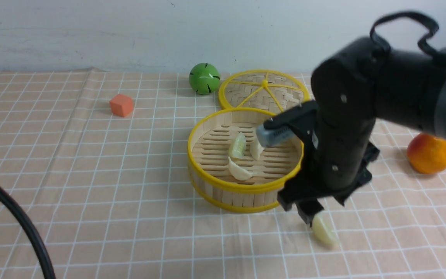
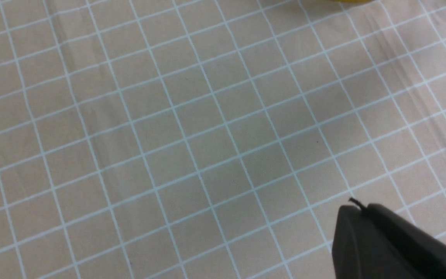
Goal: Put the dumplings into the steamer on the table with the brown tablecloth.
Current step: 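Reach for and grasp a dumpling lying on the table beside the steamer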
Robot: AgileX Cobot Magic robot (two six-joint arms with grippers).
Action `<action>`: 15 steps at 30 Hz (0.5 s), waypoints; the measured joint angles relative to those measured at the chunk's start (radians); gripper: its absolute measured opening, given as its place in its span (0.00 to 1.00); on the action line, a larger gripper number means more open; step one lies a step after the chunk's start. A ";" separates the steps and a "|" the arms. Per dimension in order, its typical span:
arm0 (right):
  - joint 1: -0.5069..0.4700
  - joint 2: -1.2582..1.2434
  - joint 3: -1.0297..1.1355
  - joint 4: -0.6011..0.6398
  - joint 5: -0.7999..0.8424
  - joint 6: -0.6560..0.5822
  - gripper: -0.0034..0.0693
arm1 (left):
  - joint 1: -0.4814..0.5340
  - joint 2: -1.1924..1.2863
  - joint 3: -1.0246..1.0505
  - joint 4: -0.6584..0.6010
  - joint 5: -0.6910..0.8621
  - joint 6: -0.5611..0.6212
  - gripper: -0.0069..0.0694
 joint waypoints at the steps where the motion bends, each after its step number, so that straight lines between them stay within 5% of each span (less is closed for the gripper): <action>1: -0.001 -0.004 0.029 -0.008 -0.023 0.017 0.76 | 0.000 0.000 0.000 -0.003 0.000 0.000 0.08; 5: -0.056 -0.010 0.186 -0.057 -0.192 0.130 0.77 | 0.000 0.000 0.000 -0.017 0.000 0.000 0.09; 15: -0.125 0.064 0.234 -0.047 -0.436 0.152 0.77 | 0.000 0.000 0.000 -0.026 0.005 0.000 0.09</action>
